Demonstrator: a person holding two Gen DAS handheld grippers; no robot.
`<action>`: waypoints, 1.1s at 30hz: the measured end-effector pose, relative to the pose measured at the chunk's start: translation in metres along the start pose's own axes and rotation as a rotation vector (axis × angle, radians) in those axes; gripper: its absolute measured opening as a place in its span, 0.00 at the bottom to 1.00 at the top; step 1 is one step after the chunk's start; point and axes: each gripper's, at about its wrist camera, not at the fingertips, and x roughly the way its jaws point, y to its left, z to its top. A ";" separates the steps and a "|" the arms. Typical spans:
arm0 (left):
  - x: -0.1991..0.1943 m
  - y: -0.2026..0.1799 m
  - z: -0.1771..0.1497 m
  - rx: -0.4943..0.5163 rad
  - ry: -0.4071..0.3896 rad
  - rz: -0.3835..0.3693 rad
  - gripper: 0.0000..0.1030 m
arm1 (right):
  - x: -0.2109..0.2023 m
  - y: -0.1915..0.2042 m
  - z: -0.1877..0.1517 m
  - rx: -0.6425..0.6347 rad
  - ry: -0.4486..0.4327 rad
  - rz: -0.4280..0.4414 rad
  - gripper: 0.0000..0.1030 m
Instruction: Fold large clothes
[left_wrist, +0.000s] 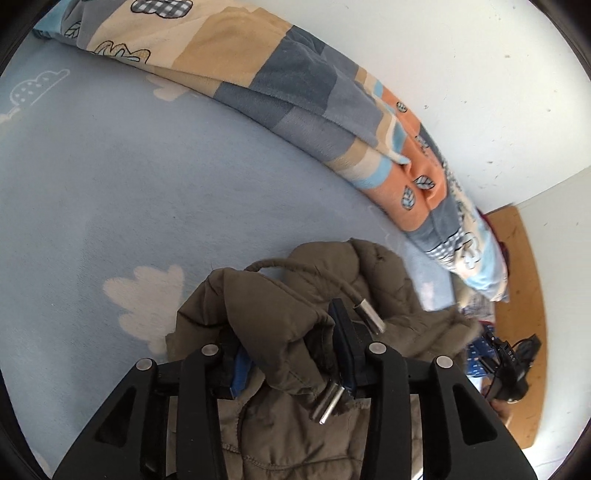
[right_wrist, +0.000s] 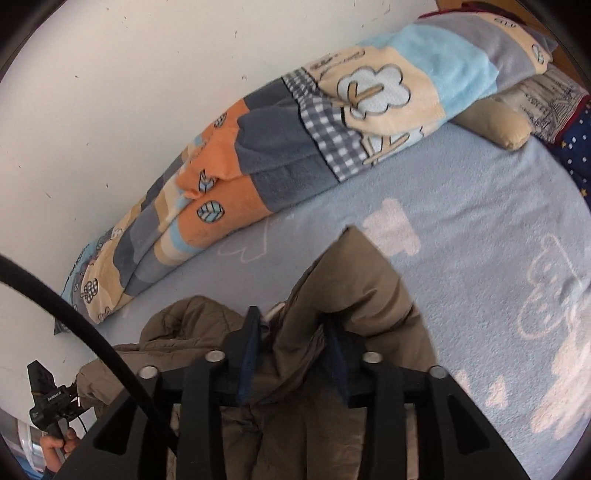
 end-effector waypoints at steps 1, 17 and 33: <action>-0.006 -0.001 0.002 0.004 -0.024 -0.010 0.47 | -0.004 0.000 0.003 0.004 -0.020 -0.002 0.60; -0.067 -0.027 -0.014 0.132 -0.115 -0.311 0.61 | -0.038 0.049 -0.024 -0.255 -0.020 0.060 0.36; 0.094 -0.050 0.002 0.163 0.126 0.113 0.56 | 0.094 0.061 -0.044 -0.388 0.259 -0.201 0.28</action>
